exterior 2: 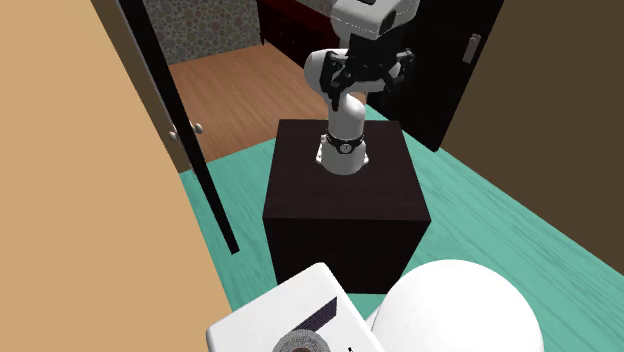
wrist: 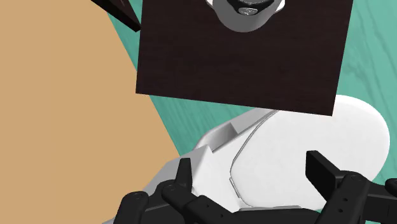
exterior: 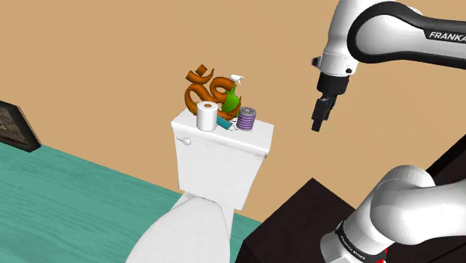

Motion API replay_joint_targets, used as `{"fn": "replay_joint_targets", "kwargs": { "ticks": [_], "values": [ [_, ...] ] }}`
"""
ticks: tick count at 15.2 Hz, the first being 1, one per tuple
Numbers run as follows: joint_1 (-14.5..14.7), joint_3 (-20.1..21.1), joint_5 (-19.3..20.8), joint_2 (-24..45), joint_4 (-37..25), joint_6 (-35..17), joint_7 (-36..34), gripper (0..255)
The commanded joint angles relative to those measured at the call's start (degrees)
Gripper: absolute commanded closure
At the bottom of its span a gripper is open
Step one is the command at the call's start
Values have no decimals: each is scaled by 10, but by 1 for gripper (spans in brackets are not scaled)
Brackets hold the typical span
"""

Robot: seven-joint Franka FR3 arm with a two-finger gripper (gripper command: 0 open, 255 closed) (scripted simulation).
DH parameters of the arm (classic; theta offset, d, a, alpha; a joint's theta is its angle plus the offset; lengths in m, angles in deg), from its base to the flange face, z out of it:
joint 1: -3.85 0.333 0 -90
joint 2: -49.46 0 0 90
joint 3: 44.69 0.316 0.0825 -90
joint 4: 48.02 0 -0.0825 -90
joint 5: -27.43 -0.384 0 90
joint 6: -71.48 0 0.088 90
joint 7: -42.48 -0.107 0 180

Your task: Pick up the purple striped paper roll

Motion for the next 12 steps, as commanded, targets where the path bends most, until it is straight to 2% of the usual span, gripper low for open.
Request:
{"fn": "replay_joint_targets", "kwargs": {
  "ticks": [1, 12],
  "values": [
    [0, 0, 0, 0, 0, 0, 0, 0],
    [-9, -53, 5, 209, -50, -192, 46, 0]
  ]
}}
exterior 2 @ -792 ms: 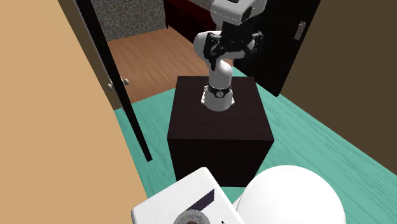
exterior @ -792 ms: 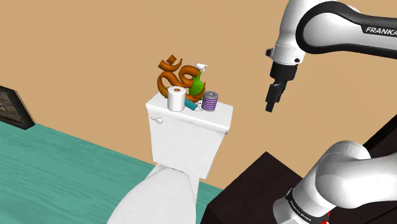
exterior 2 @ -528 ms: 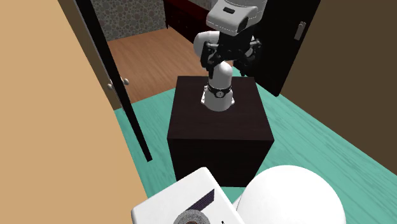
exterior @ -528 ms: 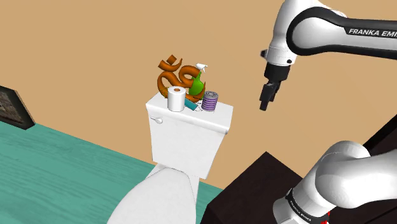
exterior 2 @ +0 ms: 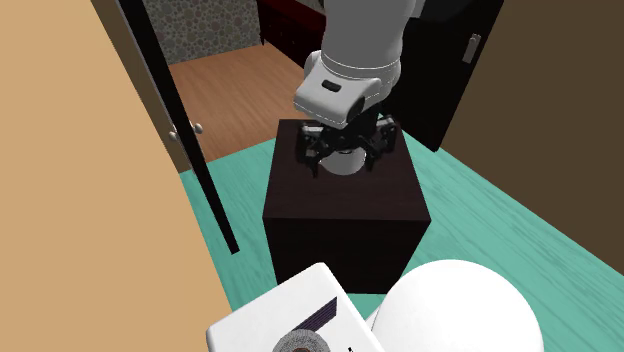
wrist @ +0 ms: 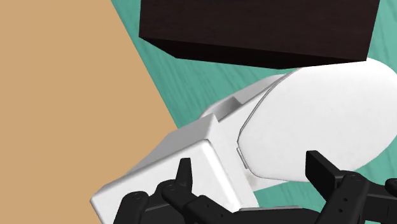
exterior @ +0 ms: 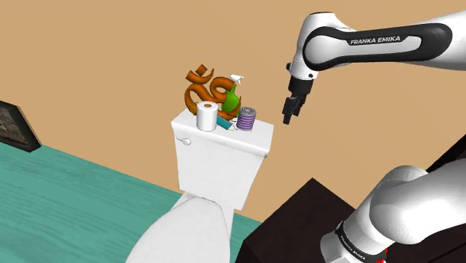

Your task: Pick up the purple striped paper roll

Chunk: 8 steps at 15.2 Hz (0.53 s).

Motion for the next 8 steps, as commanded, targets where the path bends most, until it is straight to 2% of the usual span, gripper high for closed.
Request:
{"fn": "replay_joint_targets", "kwargs": {
  "ticks": [1, 8],
  "values": [
    [-1, -9, -3, 39, -11, -35, 10, 0],
    [-2, -34, -29, 187, -97, -115, 49, 0]
  ]
}}
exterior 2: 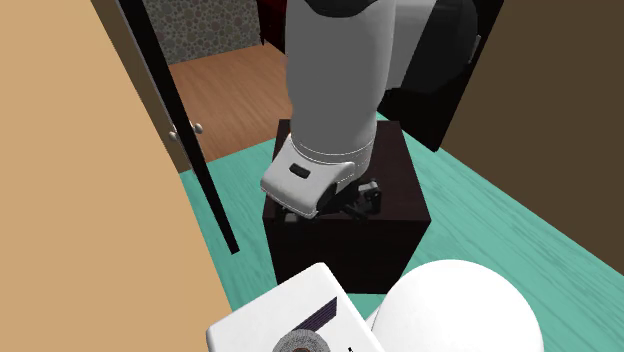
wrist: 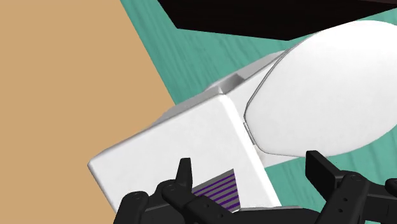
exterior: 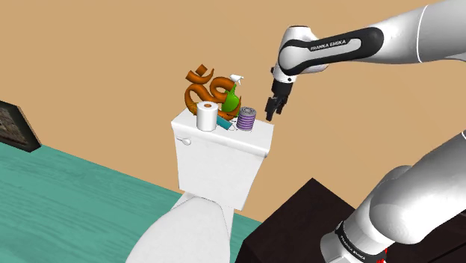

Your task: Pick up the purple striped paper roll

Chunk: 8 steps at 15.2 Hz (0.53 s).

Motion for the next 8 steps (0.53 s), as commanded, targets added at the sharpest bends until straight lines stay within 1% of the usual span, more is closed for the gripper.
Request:
{"fn": "replay_joint_targets", "kwargs": {
  "ticks": [1, 8],
  "values": [
    [-1, -7, -11, 47, -33, -19, 14, 0],
    [-13, -17, -58, 198, -161, -56, 58, 0]
  ]
}}
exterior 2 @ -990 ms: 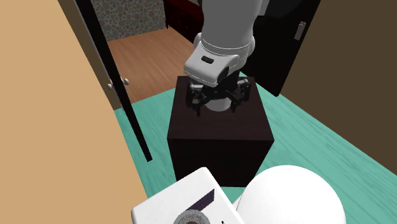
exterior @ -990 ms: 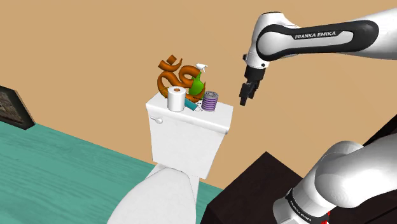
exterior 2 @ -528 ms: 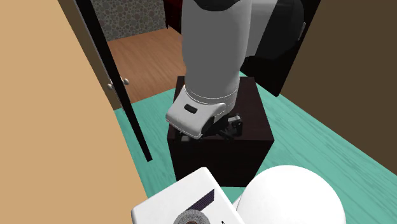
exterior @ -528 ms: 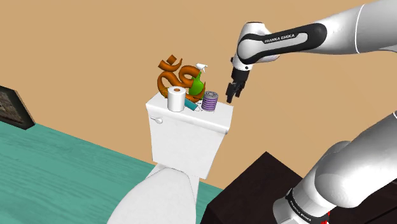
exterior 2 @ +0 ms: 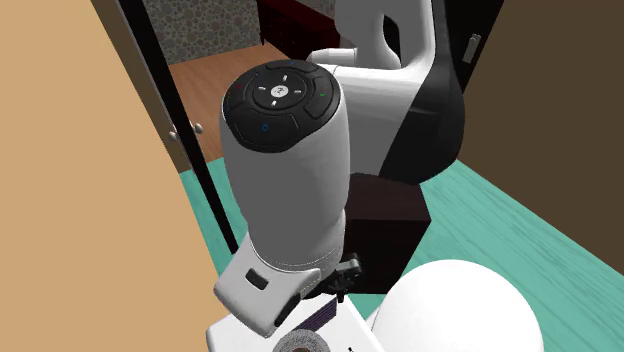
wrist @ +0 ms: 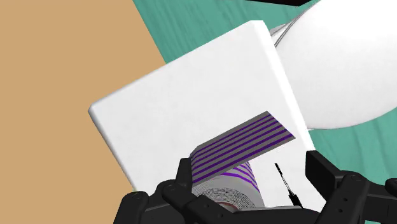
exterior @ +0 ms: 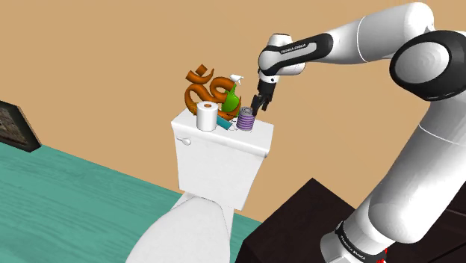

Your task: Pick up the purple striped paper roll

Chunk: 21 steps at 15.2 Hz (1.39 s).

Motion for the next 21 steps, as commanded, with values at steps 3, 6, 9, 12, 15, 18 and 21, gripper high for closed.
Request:
{"fn": "replay_joint_targets", "kwargs": {
  "ticks": [3, 6, 9, 12, 15, 18, 21],
  "values": [
    [-11, 0, -27, 81, -79, -10, 22, 0],
    [-12, 1, -30, 90, -67, -30, 25, 0],
    [-12, 2, -33, 100, -57, -50, 27, 0],
    [-13, 3, -34, 106, -52, -60, 29, 0],
    [-13, 3, -35, 107, -53, -61, 29, 255],
    [-13, 3, -35, 107, -54, -59, 29, 255],
    [-13, 3, -34, 107, -55, -59, 29, 255]
  ]
}}
